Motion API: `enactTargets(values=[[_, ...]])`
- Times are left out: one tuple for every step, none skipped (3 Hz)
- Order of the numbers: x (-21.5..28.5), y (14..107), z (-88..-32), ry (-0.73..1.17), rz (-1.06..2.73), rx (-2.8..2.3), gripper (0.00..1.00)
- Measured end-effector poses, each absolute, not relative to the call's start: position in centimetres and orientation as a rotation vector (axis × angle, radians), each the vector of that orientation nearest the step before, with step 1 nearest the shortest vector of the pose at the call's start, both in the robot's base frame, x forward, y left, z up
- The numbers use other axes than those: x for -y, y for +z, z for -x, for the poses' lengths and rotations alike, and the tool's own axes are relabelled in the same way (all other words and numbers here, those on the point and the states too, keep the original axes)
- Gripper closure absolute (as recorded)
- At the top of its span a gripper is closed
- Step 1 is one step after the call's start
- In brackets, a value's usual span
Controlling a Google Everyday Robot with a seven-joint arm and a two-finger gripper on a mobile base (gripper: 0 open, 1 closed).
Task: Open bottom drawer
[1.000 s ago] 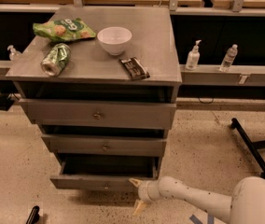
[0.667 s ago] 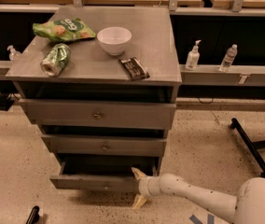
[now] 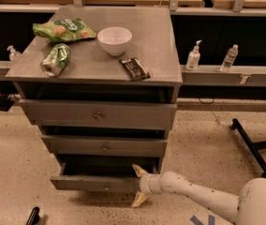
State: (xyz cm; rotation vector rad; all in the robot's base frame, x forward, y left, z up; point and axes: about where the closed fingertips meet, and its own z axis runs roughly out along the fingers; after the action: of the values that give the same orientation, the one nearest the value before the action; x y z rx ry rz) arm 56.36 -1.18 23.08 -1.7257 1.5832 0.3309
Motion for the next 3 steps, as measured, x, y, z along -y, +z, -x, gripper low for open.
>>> enactTargets(values=[[1.5, 21.6, -57.5, 0.345, 1.736, -1.623, 0.09], [2.4, 18.0, -59.6, 0.369, 1.76, -1.723, 0.12], [2.8, 16.2, -60.5, 0.374, 1.777, -1.778, 0.12]])
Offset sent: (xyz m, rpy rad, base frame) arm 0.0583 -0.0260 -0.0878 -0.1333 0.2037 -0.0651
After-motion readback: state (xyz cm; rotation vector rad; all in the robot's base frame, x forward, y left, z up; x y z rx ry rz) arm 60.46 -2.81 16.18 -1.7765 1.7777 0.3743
